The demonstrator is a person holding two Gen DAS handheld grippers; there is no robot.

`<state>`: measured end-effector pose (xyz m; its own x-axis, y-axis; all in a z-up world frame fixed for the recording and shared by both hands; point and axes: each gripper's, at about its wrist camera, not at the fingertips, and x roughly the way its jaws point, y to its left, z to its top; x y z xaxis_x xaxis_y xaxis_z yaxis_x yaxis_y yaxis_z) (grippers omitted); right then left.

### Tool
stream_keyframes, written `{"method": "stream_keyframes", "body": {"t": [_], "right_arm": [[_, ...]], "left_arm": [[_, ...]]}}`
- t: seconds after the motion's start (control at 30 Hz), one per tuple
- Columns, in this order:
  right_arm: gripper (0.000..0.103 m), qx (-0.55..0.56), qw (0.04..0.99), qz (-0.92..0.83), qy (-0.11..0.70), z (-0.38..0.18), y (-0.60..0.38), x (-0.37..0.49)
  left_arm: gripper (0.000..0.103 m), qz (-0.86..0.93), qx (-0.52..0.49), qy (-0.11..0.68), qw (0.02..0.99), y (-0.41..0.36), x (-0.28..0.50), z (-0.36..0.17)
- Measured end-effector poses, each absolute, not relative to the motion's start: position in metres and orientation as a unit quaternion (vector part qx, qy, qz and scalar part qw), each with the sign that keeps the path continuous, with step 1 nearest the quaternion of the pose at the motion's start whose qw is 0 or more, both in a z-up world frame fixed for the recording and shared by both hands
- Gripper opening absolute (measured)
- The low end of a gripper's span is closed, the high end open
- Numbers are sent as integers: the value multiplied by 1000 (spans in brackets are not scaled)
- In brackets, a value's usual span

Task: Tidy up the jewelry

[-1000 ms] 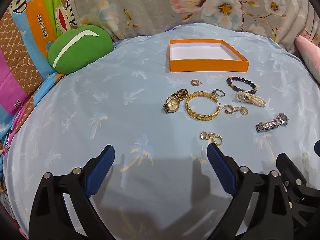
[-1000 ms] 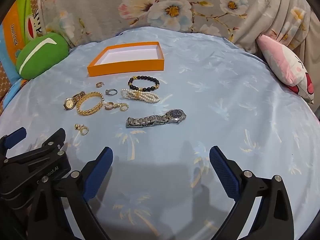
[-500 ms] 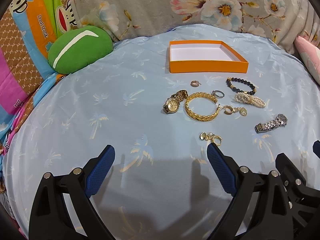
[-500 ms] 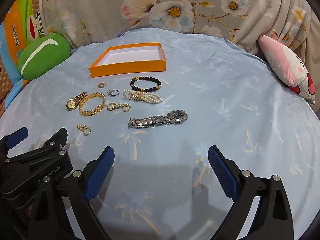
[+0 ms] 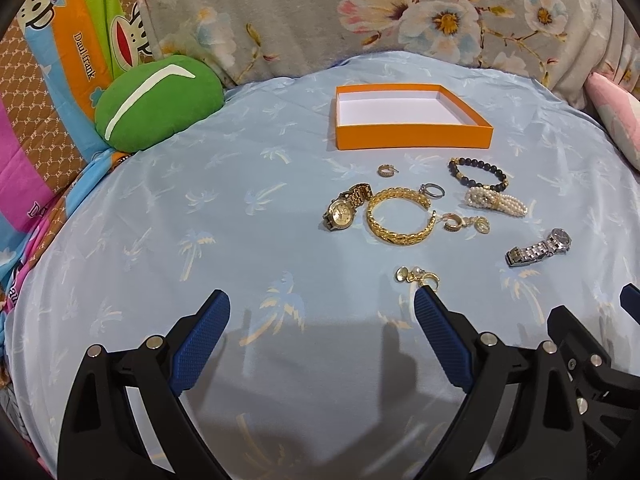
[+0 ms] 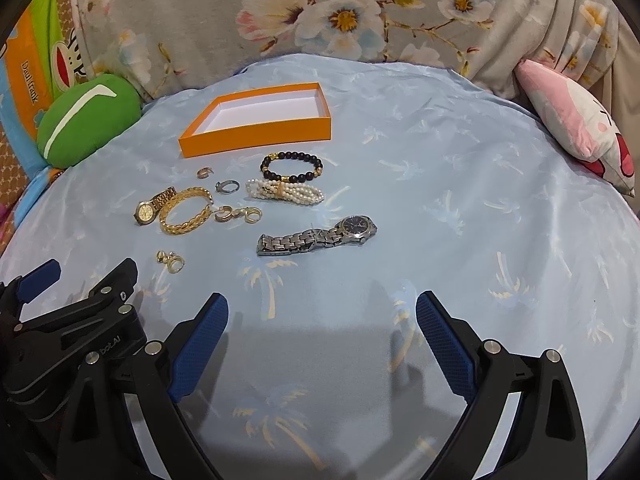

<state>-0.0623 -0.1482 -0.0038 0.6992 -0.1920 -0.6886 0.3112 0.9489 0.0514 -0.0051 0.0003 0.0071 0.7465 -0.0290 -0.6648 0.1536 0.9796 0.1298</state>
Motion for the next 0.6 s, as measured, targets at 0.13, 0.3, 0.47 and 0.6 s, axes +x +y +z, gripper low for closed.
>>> {"method": "stream_keyframes", "body": {"t": [0.13,0.3,0.47,0.6], "right_arm": [[94,81,917,-139,364,-4,-148,-62],[94,81,917,-139,365,-4,-148,-62],[94,81,917,-139,365,-4,-148,-61],[94,81,917,-140,365,-4,-148,-61]], "left_arm": [[91,-50,88,353,930,1,-5,7],[91,-50,87,352,930,0,-5,7],[91,-52,83,352,931,0,-5,7],[91,-52,83,352,931,0,-5,7]]}}
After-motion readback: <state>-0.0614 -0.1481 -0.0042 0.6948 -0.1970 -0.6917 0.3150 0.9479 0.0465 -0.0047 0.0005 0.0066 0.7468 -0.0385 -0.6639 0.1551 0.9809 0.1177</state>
